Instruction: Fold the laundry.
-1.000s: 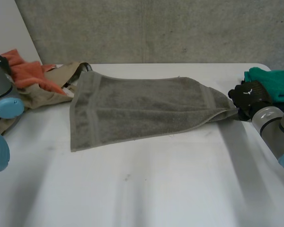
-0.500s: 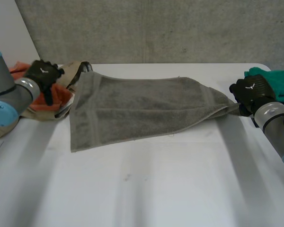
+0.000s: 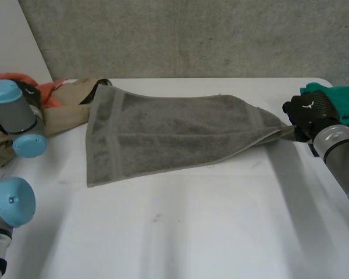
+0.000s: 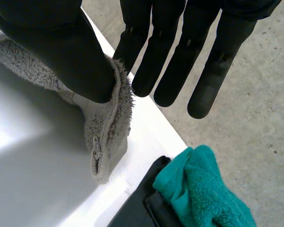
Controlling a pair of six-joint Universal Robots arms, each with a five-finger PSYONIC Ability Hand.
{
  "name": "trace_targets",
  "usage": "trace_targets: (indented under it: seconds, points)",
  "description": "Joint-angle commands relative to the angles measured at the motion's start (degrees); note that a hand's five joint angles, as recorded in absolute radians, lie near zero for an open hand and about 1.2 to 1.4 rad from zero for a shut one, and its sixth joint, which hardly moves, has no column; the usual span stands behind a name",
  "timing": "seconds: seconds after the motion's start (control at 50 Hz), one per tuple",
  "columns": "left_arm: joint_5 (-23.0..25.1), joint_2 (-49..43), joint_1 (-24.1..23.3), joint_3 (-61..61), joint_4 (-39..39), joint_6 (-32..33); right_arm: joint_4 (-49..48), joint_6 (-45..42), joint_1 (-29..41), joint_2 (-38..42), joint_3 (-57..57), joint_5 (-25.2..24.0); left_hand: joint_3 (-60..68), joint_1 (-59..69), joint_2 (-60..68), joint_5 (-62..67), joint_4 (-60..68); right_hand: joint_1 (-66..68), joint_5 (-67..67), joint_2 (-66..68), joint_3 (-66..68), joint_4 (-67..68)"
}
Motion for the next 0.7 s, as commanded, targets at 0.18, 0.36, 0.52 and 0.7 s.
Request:
trace_targets:
  seconds: [0.18, 0.36, 0.52, 0.7]
  points:
    - [5.4, 21.7, -2.5, -28.9, -7.9, -14.5, 4.8, -0.3, 1.5, -4.9, 1.1, -0.5, -58.4, -54.6, -58.1, -54.1, -58.3, 14.3, 12.2, 12.3, 11.9, 11.3]
    - [12.6, 43.4, -2.8, -57.8, -2.4, -17.0, 10.6, -0.6, 0.3, -9.6, 0.2, -0.5, -58.4, -54.6, -58.1, -54.1, -58.3, 14.3, 12.2, 12.3, 11.9, 11.3]
    - [22.4, 54.3, -6.7, -79.5, -2.0, -19.5, 15.6, -1.1, -0.9, -12.2, -0.5, -1.3, -46.4, -42.7, -46.2, -42.2, -46.4, 14.3, 12.2, 12.3, 11.9, 11.3]
    - [24.6, 52.3, -10.2, -89.5, 2.4, -19.5, 18.0, -1.0, -0.7, -13.8, 0.0, -3.2, -33.3, -29.5, -33.0, -29.0, -33.2, 14.3, 12.2, 12.3, 11.9, 11.3]
